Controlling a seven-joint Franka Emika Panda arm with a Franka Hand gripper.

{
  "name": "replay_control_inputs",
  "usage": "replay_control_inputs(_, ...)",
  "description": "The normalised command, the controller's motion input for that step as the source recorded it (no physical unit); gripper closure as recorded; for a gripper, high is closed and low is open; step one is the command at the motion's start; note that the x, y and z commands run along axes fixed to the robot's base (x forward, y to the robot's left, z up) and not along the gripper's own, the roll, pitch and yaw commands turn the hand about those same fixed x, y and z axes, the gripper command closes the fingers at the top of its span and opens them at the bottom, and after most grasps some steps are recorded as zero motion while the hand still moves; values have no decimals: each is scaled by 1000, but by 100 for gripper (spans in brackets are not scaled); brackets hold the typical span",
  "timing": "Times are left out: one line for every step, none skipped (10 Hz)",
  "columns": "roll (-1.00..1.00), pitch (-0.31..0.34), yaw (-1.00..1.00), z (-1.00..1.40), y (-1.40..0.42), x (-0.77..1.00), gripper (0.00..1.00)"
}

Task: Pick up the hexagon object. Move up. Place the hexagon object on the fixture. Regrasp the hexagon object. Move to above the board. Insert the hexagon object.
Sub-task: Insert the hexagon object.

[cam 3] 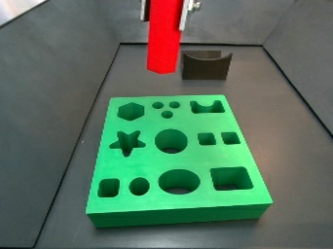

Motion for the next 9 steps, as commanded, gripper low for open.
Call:
replay_control_inputs(-110,-156,11,-49,0,-286,100)
replay_control_inputs(-114,-189,-37,-140,-51,-254,100)
replay_control_inputs(-214,-266,-149,-191,0,-337,100)
replay_control_inputs(-299,-300,-86,-186,0,-286,100)
replay_control_inputs(-326,-281,0,-183,0,-211,100)
replay_control_inputs(-274,-234,80,-217,0,-180,100)
replay_control_inputs(-191,-211,137,-246,0,-160,100)
replay_control_inputs(-37,-124,171,-160,0,-114,100)
replay_control_inputs(0,-140,97,-377,-109,-157,100)
